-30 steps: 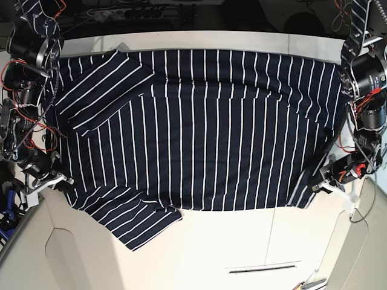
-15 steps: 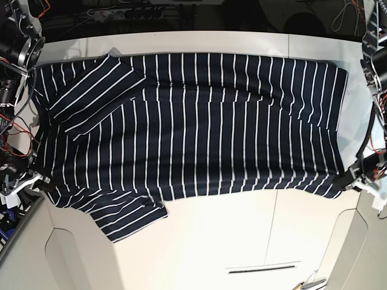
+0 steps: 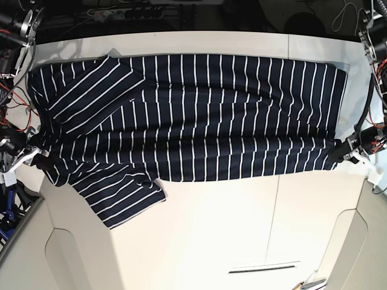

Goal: Fold the T-shirt properly
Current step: 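Lift the hem and fold it over onto the shoulder half, then open the right gripper and move it to the hanging sleeve, then grasp the loose sleeve end with the right gripper, then fold the sleeve end onto the folded strip with the right gripper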

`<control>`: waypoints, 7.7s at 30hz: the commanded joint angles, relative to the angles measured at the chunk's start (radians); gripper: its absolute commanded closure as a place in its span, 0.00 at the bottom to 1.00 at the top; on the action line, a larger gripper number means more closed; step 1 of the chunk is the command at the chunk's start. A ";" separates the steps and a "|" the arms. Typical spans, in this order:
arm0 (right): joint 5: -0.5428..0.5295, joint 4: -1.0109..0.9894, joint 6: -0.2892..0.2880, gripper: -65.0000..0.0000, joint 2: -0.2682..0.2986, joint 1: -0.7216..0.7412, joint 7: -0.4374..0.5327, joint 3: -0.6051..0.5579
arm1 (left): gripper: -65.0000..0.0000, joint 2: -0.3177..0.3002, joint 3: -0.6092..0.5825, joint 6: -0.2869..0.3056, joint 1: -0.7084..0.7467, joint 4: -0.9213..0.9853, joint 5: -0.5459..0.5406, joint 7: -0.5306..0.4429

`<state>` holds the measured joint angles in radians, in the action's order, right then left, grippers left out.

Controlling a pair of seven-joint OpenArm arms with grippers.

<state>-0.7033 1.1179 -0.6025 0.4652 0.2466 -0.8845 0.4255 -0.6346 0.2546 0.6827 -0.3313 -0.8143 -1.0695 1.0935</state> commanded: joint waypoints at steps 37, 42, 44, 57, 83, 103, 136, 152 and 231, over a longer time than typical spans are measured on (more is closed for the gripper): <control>0.306 -0.207 0.024 0.47 -0.053 0.165 0.486 -0.058 | 1.00 -0.022 0.005 0.015 0.088 -0.155 -0.003 -0.095; 0.323 -0.333 0.030 0.47 -0.054 0.195 0.541 -0.156 | 1.00 -0.022 0.005 0.015 0.088 -0.155 -0.003 -0.095; 0.335 -0.352 0.030 0.47 -0.060 0.193 0.541 -0.179 | 1.00 -0.022 0.005 0.015 0.088 -0.155 -0.003 -0.096; 0.385 -0.360 0.021 0.92 -0.086 0.193 0.490 -0.191 | 1.00 -0.003 0.005 0.015 0.088 -0.155 -0.002 -0.106; -0.023 0.258 0.011 1.00 -0.080 -0.029 -0.016 0.064 | 1.00 -0.103 0.008 0.015 0.100 -0.355 0.011 -0.015; -0.123 0.339 -0.003 1.00 -0.080 -0.277 -0.032 0.206 | 1.00 -0.103 0.121 0.015 0.414 -0.603 0.012 0.009; -0.019 0.314 0.032 0.50 -0.100 -0.129 0.093 0.252 | 1.00 -0.099 0.121 0.015 0.529 -0.603 0.012 0.003; 0.278 -0.152 0.048 0.50 -0.100 0.090 0.335 -0.108 | 1.00 -0.083 0.121 0.015 0.528 -0.603 0.011 -0.005; -0.056 0.592 0.023 0.46 -0.102 -0.518 -0.051 0.216 | 0.70 -0.024 0.375 0.015 0.634 -0.621 -0.124 0.091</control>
<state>-0.7391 1.6932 -0.5766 0.3462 -0.2771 -0.9558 0.6319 -0.6395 0.6220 0.6888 0.3054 -1.4204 -1.1717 1.1965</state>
